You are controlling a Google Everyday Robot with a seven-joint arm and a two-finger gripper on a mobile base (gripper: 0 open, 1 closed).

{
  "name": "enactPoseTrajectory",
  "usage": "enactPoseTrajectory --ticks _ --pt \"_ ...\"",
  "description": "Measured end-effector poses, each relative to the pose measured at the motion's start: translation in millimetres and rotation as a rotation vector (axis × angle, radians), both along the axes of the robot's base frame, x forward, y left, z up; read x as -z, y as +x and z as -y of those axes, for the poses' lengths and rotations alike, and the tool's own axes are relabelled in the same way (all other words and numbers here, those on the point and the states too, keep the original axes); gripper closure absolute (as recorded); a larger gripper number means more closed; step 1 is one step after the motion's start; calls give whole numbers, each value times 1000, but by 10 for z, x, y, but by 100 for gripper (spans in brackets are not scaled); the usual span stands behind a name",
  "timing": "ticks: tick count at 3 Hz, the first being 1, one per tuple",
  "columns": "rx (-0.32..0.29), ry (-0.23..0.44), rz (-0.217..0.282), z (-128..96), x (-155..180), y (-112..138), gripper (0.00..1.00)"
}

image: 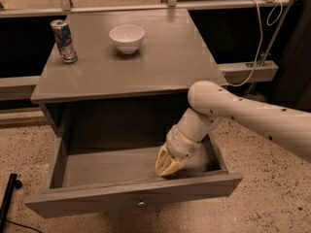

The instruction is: Open top drawer

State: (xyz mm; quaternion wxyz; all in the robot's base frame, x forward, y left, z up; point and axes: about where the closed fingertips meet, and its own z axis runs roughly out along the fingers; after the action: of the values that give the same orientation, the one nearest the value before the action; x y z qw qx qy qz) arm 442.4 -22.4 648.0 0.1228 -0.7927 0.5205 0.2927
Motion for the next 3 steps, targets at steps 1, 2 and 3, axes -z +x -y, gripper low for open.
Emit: enactPoseTrajectory --ticks 1,2,3 --pt "15 68 24 63 -250 -50 100" --pt "36 144 94 194 -609 1 100" --pt "54 200 150 347 -905 118 96"
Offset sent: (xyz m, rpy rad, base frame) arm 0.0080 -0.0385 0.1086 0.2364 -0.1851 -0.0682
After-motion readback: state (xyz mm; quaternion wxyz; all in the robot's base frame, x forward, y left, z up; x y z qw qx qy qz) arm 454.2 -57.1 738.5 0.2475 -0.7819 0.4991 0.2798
